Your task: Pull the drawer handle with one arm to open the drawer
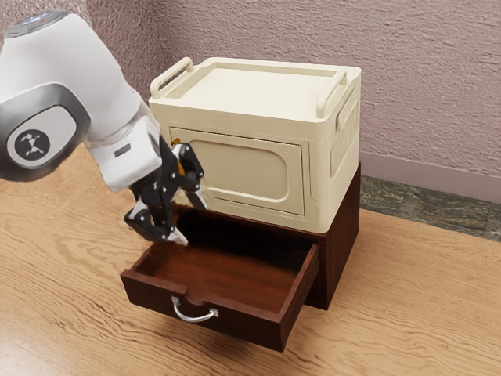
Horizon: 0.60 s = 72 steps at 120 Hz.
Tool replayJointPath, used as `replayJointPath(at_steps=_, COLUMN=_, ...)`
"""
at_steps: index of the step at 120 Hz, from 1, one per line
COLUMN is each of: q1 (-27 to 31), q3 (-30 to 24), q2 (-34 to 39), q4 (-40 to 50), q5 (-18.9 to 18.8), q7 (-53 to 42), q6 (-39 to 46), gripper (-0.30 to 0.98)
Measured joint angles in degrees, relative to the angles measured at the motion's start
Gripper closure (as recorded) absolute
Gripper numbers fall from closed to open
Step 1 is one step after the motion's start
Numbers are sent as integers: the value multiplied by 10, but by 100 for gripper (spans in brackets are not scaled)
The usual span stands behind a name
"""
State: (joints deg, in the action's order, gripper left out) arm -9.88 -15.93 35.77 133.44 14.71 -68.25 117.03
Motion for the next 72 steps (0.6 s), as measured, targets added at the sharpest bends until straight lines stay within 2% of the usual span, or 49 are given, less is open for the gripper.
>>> replayJointPath(at_steps=15, q1=1, q3=74, q2=-47, q4=-151, q5=-55, q7=51, q6=-166, gripper=16)
replayJointPath(at_steps=24, q1=-1, q3=115, q2=-74, q4=-203, q5=-82, q7=79, q6=-236, gripper=11)
replayJointPath(at_steps=34, q1=-2, q3=137, q2=-106, q4=-273, q5=-107, q7=114, q6=-305, gripper=8)
replayJointPath(at_steps=58, q1=1, q3=203, q2=-199, q4=-388, q5=-140, q7=188, q6=-394, gripper=3)
replayJointPath(at_steps=72, q1=0, q3=212, q2=-218, q4=-422, q5=-168, q7=219, q6=-417, gripper=2)
